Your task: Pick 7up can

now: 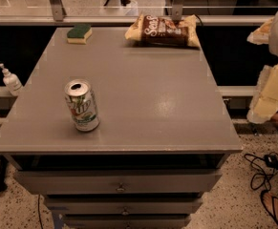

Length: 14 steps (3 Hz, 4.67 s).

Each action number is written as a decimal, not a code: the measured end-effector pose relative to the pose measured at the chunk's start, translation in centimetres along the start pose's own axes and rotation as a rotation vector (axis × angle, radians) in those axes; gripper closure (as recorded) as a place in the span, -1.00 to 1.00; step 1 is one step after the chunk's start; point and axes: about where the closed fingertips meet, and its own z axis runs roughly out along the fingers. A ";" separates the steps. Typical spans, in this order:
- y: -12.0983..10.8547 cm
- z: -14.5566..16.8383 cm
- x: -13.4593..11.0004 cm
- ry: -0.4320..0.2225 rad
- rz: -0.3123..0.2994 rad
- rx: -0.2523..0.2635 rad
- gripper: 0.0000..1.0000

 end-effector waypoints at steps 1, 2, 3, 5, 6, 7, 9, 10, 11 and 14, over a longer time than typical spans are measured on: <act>0.0 0.0 0.0 0.000 0.000 0.000 -1.00; -0.1 -0.1 -0.1 -0.015 0.003 0.003 -1.00; 0.2 1.1 -1.1 -0.107 0.043 -0.010 -1.00; 0.9 4.9 -7.4 -0.450 0.139 -0.079 -1.00; 1.6 6.0 -12.1 -0.626 0.139 -0.111 -1.00; 3.4 7.2 -16.6 -0.776 0.112 -0.127 -1.00; 6.6 11.9 -25.3 -0.938 0.040 -0.182 -1.00; 7.6 13.0 -28.6 -0.990 0.025 -0.208 -1.00; 8.4 14.0 -31.5 -1.033 0.031 -0.248 -0.62; 7.7 14.2 -33.2 -1.088 0.069 -0.278 0.74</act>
Offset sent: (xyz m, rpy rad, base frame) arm 0.0022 -0.0005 -0.0029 0.0336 0.0039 0.0009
